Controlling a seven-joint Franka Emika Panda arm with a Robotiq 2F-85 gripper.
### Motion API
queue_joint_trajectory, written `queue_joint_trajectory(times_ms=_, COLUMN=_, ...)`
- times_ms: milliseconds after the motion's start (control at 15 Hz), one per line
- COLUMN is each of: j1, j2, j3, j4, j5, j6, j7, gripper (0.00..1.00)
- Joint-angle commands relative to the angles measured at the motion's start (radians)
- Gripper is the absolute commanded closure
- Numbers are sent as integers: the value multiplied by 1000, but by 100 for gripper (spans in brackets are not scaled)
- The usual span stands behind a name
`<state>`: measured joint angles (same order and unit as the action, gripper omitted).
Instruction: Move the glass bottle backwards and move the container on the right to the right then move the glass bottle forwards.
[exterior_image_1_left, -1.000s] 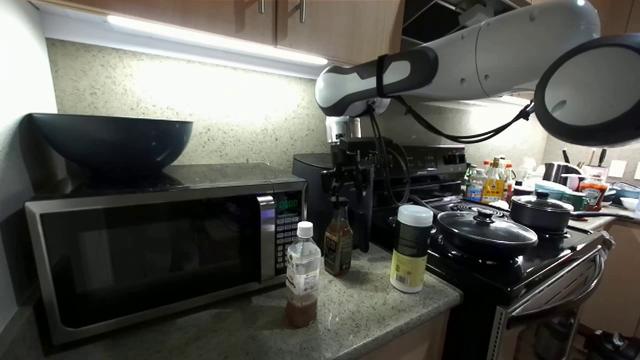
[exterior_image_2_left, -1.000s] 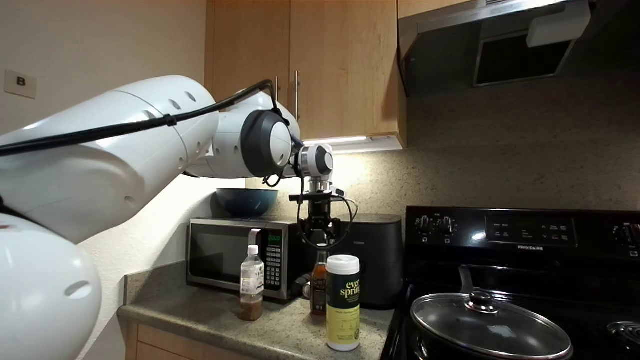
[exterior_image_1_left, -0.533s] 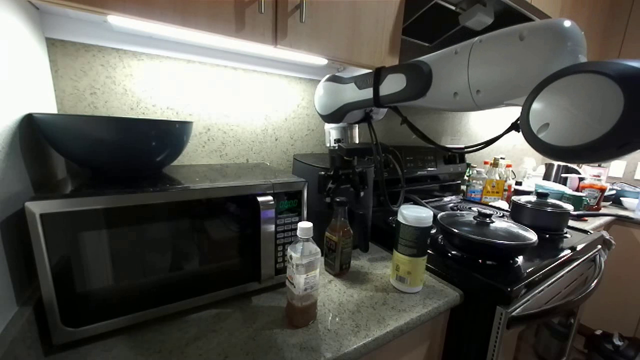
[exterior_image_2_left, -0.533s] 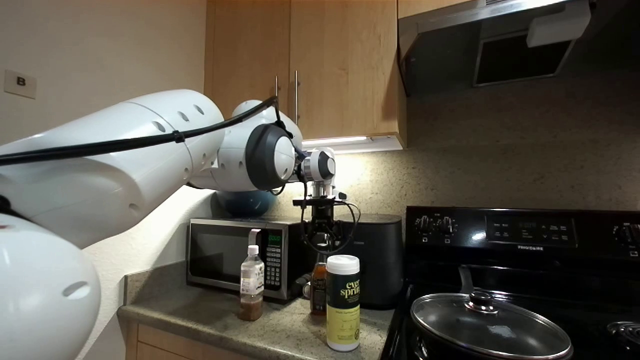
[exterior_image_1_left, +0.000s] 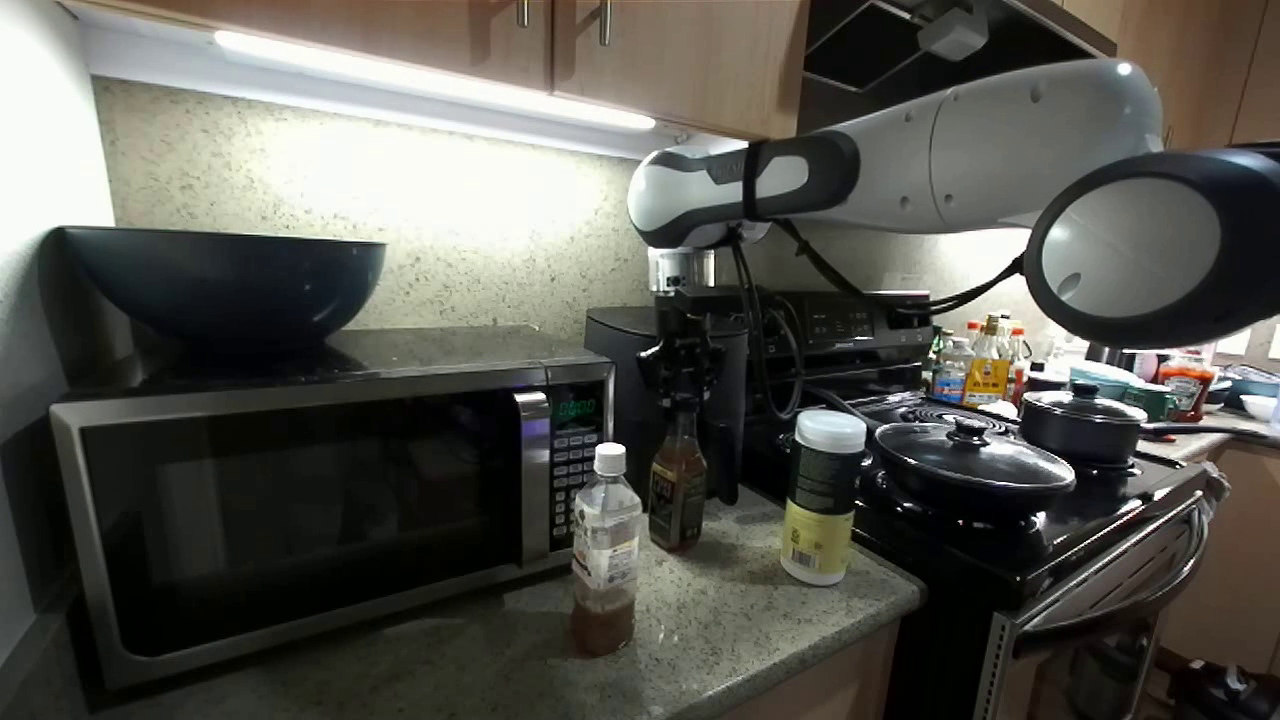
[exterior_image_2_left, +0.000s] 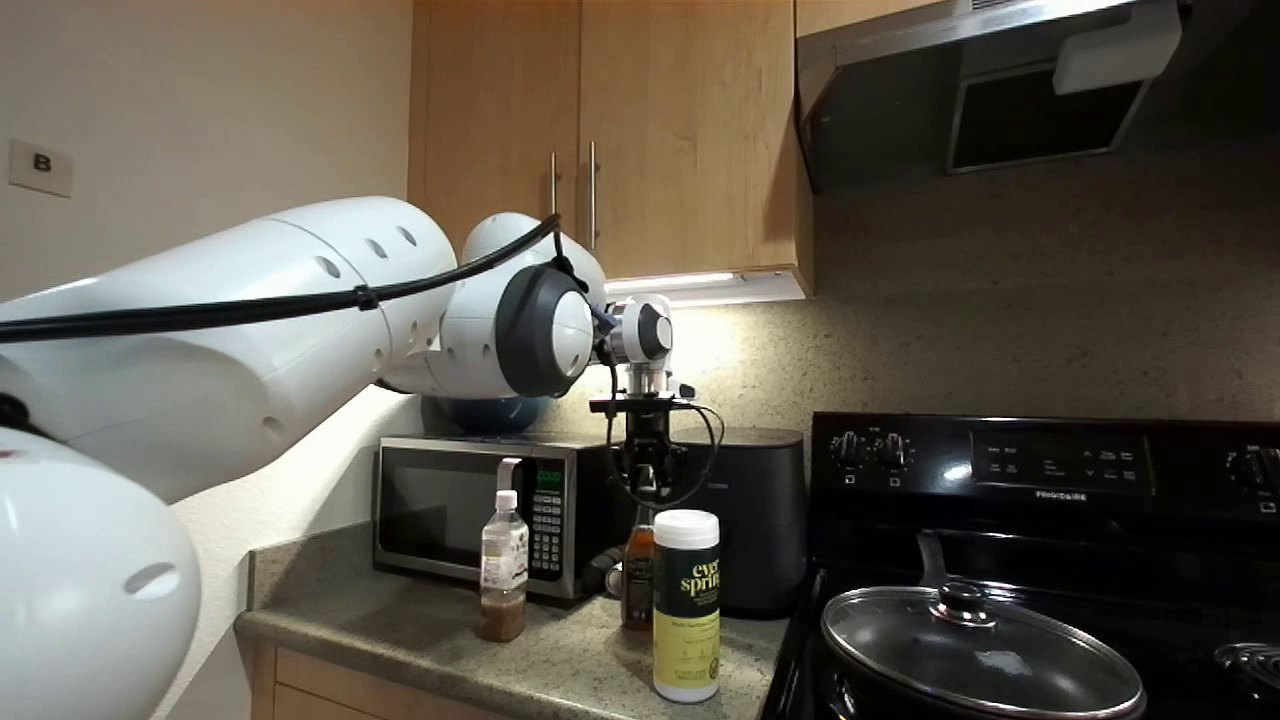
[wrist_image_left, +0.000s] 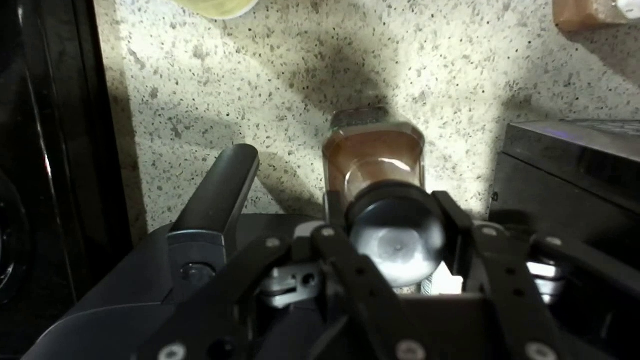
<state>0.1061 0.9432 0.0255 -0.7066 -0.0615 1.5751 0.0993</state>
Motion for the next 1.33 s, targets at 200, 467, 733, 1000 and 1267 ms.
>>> queue_joint_trajectory(times_ms=200, j1=-11, j2=11, j3=8, j4=36, j5=17, j6=-37, j7=-20, gripper=80)
queue_joint_trajectory(times_ms=467, j1=-5, j2=-49, j3=9, j4=-18, j5=32, j6=-66, j7=67, gripper=80)
queue_joint_trajectory(times_ms=733, j1=-10, j2=-86, j3=16, j4=-53, j5=74, j6=-40, j7=151, gripper=80)
queue_joint_trajectory(times_ms=1000, j1=-22, j2=-118, j3=24, j4=-79, j5=129, j6=-39, j7=211, gripper=80)
queue_joint_trajectory(times_ms=1267, j1=-8, j2=-55, j3=11, j4=-8, j5=102, j6=-40, j7=187, gripper=55)
